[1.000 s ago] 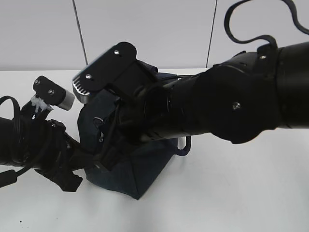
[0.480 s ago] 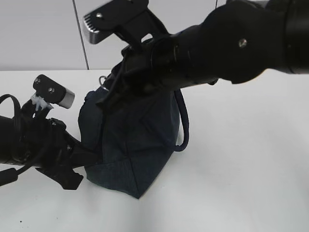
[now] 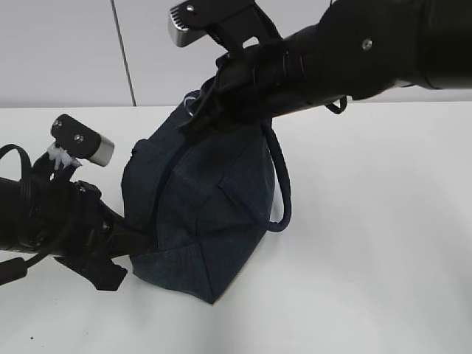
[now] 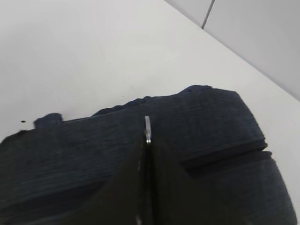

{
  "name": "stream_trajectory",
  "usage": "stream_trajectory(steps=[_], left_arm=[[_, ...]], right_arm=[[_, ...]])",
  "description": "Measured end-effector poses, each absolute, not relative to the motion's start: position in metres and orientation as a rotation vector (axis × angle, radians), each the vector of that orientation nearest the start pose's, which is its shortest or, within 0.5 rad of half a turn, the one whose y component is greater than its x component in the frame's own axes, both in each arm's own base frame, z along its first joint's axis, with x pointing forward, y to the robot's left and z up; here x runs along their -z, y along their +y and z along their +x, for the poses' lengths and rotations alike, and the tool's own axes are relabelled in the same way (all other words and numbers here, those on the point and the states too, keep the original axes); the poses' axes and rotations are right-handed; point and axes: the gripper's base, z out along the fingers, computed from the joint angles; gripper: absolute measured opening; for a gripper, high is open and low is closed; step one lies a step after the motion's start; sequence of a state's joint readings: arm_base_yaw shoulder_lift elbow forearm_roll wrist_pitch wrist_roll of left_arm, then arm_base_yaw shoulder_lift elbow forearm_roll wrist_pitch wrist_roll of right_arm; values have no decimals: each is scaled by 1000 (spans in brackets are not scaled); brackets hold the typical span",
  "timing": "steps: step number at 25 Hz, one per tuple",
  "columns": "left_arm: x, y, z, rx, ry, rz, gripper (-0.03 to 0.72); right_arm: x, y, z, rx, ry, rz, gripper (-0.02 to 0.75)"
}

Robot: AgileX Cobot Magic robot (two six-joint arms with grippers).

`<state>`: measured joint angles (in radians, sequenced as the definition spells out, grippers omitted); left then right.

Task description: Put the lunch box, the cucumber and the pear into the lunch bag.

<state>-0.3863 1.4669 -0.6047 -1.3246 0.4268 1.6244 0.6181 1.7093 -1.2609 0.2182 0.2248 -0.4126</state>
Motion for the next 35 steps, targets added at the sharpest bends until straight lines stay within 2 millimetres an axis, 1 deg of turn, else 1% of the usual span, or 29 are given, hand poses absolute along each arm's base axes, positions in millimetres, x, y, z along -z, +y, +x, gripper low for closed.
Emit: stream_trajectory(steps=[6, 9, 13, 16, 17, 18, 20, 22, 24, 25, 28, 31, 33, 35], left_arm=[[-183, -131, 223, 542, 2211, 1004, -6], [-183, -131, 223, 542, 2213, 1003, -6], [-183, -131, 223, 545, 2216, 998, -6], [-183, -131, 223, 556, 2231, 972, -6], [-183, -131, 223, 560, 2236, 963, 5], [-183, -131, 223, 566, 2243, 954, 33], [-186, -131, 222, 590, 2254, 922, 137], [-191, -131, 219, 617, 2247, 897, 279], [-203, -131, 216, 630, 2213, 879, 349], [-209, -130, 214, 631, 2194, 869, 358], [-233, -123, 205, 596, 2103, 817, 354], [-256, -115, 201, 537, 2030, 713, 351], [-269, -115, 206, 525, 1998, 667, 351], [-275, -121, 220, 533, 1994, 660, 351]], right_arm=[[-278, 223, 349, -258, 1988, -826, 6], [-281, 214, 364, -240, 1999, -791, 6], [-275, 201, 387, -239, 2073, -743, 6], [-272, 200, 392, -244, 2099, -737, 6], [-273, 200, 393, -245, 2096, -737, 6], [-275, 201, 393, -247, 2092, -733, 6], [-277, 201, 393, -252, 2090, -730, 6], [-277, 202, 393, -256, 2098, -736, 6], [-276, 202, 392, -260, 2107, -739, 6], [-276, 202, 392, -260, 2111, -743, 6], [-276, 202, 392, -260, 2114, -746, 6], [-276, 202, 391, -261, 2119, -748, 6], [-275, 202, 391, -262, 2121, -749, 6], [-275, 202, 391, -262, 2122, -750, 6]])
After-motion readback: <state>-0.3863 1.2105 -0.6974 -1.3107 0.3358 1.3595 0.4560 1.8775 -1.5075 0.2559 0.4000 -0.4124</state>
